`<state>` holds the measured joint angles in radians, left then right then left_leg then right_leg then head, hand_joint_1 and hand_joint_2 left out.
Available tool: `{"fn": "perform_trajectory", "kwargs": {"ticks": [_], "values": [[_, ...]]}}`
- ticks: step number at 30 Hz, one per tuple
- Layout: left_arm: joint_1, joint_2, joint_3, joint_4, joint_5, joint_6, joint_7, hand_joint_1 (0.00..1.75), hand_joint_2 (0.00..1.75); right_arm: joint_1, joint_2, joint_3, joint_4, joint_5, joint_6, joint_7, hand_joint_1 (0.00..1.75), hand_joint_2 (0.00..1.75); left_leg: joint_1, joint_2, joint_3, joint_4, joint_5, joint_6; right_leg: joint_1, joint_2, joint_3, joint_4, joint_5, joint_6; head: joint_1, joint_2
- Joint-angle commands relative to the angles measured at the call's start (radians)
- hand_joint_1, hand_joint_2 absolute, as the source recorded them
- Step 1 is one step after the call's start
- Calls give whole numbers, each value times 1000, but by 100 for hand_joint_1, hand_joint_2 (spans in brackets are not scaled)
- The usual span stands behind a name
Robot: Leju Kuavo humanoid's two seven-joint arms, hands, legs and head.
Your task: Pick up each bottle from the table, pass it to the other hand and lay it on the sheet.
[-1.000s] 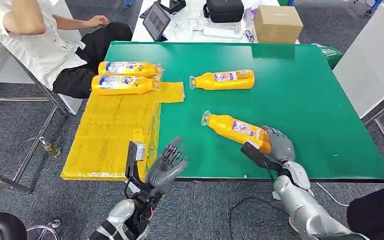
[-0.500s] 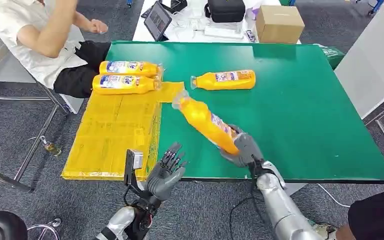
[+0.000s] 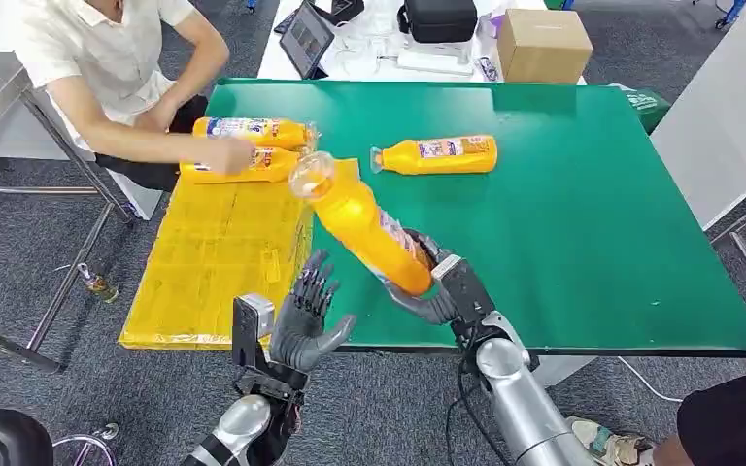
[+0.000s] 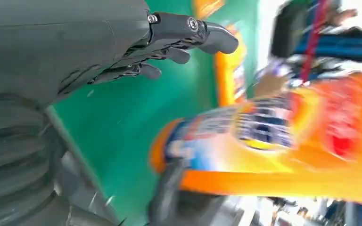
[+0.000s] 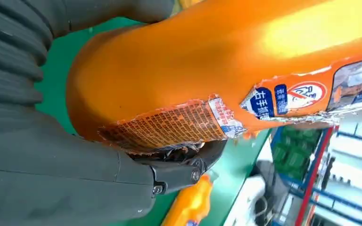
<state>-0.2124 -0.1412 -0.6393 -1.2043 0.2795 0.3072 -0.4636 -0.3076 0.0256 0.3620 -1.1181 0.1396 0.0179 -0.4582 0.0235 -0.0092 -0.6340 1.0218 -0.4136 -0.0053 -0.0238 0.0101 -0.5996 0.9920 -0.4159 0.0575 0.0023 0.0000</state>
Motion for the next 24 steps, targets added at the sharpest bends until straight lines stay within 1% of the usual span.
{"fn": "perform_trajectory", "kwargs": {"ticks": [1, 2, 3, 4, 5, 6, 7, 8, 9, 12, 14, 15, 18, 21, 22, 23, 24], "values": [[-12, -27, 15, -78, -109, 71, -57, 0, 175, -14, 9, 126, 59, 3, -5, 7, 175, 175, 0, 1, 3, 0, -1, 2, 1, 0, 3, -1, -1, -2, 0, 0], [-11, -27, 3, -80, -105, 49, -47, 0, 175, -18, 14, 135, 72, 2, -4, 7, 175, 175, 0, 1, 1, 0, -1, 1, 1, 0, 2, -1, 0, -1, 0, 0], [-11, -27, 3, -80, -105, 49, -47, 0, 175, -18, 14, 135, 72, 2, -4, 7, 175, 175, 0, 2, 3, 0, -2, 2, 1, 1, 3, -1, -1, -2, 0, 0], [-5, -33, -3, -81, -85, 17, -42, 0, 175, -24, 17, 147, 85, 6, -1, 8, 175, 175, 0, 3, 4, 0, -2, 2, 1, 1, 5, -1, -1, -3, 1, 0], [-4, -34, -10, -84, -56, -24, -31, 0, 175, -31, 19, 154, 94, 9, 3, 8, 175, 175, 0, 3, 4, -1, -2, 2, 1, 1, 4, -1, -1, -3, 0, 0], [-4, -34, -10, -84, -56, -24, -31, 0, 175, -31, 19, 154, 94, 9, 3, 8, 175, 175, 0, 1, 2, 0, -1, 1, 0, 0, 2, -1, -1, -2, 0, 0], [-2, -36, -10, -86, -29, -53, -18, 0, 175, -38, 21, 159, 101, 8, 6, 9, 175, 175, 0, 2, 6, -1, -3, 2, 1, 0, 7, -2, -2, -4, 0, 0], [-3, -33, -10, -84, -5, -79, -1, 0, 175, -44, 21, 167, 107, 12, 8, 9, 175, 175, 0, 2, 2, 0, -1, 1, 1, 0, 2, -1, 0, -2, 0, 0], [-4, -32, -9, -83, -5, -79, -1, 0, 175, -45, 20, 171, 108, 17, 7, 9, 175, 175, 0, 2, 4, -1, -2, 1, 1, 1, 4, -1, -1, -3, 0, 0], [-18, -33, -8, -62, -27, -64, -10, 0, 175, -50, 20, 187, 110, 31, 7, 7, 175, 175, 0, 2, 2, 0, -1, 1, 1, 0, 2, -1, 0, -2, 0, 0], [-39, -41, 10, -11, 14, -68, 47, 0, 175, -45, 19, 201, 92, 45, 2, 2, 175, 175, 0, 1, 2, 0, -1, 1, 0, 0, 2, 0, -1, -2, 0, 0], [-46, -39, 8, 0, 7, -61, 50, 0, 175, -43, 17, 205, 88, 51, 0, 1, 175, 175, 0, 2, 4, 0, -1, 2, 1, 0, 4, -1, -1, -3, 0, 0], [-78, -47, 14, 65, -20, -30, 37, 0, 175, -31, 11, 230, 51, 85, -22, -2, 175, 175, 0, 1, 3, -1, -1, 1, 1, -1, 3, -1, -1, -2, 0, 0], [-95, -52, 16, 87, -51, -5, 20, 0, 175, -26, 12, 245, 30, 100, -30, 0, 175, 175, 0, 0, 1, 0, 0, 1, 0, -1, 2, 0, 0, -2, 0, 0], [-99, -52, 14, 90, -58, -1, 20, 0, 175, -25, 11, 247, 25, 104, -31, 0, 175, 175, 0, 1, 5, -1, -2, 2, 1, -1, 6, -1, -1, -4, 0, 0], [-103, -54, 16, 93, -64, 3, 22, 0, 175, -23, 10, 252, 18, 105, -30, 0, 175, 175, 0, 0, 1, 0, 0, 1, 0, -2, 2, 0, -1, -2, 0, 0], [-109, -55, 12, 97, -88, 19, 14, 0, 175, -21, 8, 263, 8, 110, -27, -1, 175, 175, 0, 0, 2, 0, -1, 1, 1, -2, 3, 0, -1, -3, 0, 0]]}}
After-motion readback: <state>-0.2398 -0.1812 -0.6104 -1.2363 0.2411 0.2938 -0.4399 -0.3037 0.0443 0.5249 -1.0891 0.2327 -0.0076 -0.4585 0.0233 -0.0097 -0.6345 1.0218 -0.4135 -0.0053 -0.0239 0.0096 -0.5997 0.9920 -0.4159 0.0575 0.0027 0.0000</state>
